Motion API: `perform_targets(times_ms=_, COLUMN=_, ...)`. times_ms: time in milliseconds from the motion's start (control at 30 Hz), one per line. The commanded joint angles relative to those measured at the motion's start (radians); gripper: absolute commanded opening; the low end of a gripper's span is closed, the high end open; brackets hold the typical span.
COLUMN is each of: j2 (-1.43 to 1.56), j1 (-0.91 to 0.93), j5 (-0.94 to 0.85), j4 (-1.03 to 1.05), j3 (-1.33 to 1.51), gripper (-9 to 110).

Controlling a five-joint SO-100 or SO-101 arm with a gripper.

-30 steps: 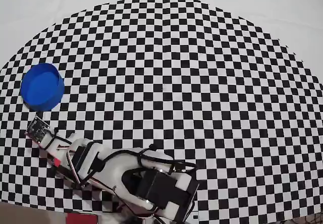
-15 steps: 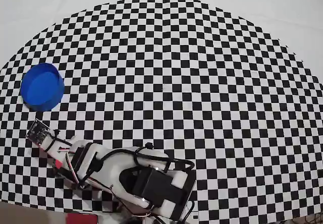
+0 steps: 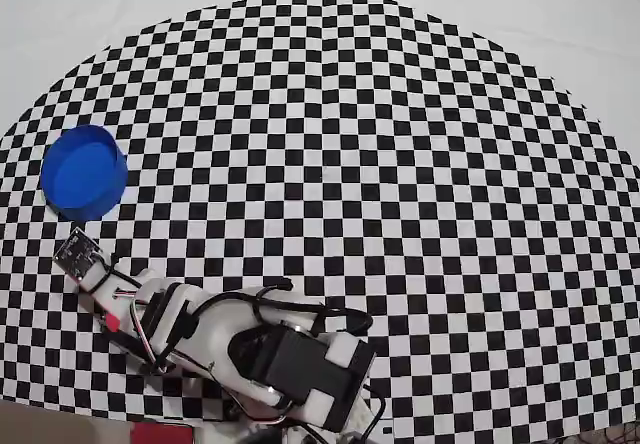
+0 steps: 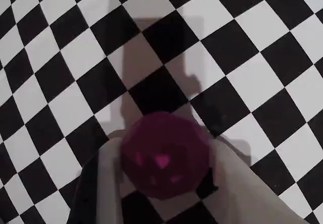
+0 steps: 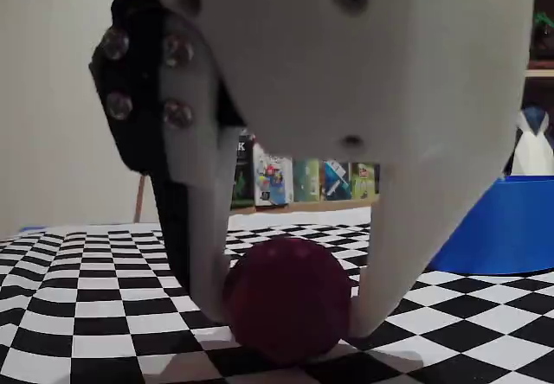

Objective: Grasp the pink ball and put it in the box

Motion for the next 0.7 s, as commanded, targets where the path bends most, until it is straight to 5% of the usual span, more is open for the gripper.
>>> perform_targets(times_ms=0, j2=-0.008, j1=-0.006, j5=0.012, j4=-0.020, j3=-0.023, gripper=6)
perform_targets(times_ms=667, j2=0.061, j1=0.000, j5=0.012, j4=-0.077, j3=-0.034, gripper=6)
